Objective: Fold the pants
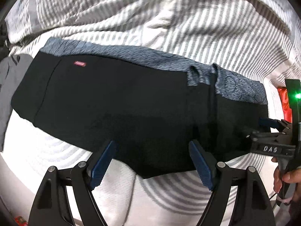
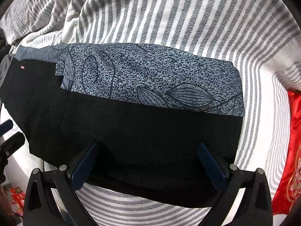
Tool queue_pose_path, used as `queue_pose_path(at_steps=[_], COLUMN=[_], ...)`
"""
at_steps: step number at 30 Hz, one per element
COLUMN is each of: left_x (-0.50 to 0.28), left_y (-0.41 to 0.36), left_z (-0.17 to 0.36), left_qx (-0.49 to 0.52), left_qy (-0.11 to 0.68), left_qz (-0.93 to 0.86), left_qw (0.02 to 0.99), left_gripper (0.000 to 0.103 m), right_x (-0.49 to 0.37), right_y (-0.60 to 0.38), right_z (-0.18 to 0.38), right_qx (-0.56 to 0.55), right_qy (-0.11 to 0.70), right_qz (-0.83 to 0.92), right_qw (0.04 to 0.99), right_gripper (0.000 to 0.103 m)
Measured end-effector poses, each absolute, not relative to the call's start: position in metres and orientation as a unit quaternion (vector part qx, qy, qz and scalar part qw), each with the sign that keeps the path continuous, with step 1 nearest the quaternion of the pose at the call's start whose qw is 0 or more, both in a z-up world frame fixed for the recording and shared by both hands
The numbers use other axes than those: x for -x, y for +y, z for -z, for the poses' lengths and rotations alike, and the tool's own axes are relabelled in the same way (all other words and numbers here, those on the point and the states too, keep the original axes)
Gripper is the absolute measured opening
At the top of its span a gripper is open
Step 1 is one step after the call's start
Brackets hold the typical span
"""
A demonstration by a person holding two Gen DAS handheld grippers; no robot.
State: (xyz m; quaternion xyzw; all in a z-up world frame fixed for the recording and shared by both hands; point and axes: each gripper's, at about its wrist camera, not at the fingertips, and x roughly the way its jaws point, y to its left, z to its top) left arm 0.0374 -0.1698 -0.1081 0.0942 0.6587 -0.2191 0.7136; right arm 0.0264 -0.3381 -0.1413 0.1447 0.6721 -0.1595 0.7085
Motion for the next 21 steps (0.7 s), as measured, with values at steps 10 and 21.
queue_pose_path(at_steps=[10,21], left_x=[-0.086,-0.14], left_y=[-0.071,0.048], left_z=[0.098,0.123], left_qx=[-0.038,0.142], left_qy=[0.652,0.65], left_qz=[0.192,0.102], left_qw=[0.733,0.74], left_gripper=[0.082,0.082], right_x=[-0.032,-0.101], right_y=[-0.28,-0.205], right_z=[0.112,0.103], right_qx=[-0.211,-0.228], right_qy=[0.643,0.626], right_qz=[0.197,0.099], right_qw=[0.71,0.739], right_gripper=[0.103,0.103])
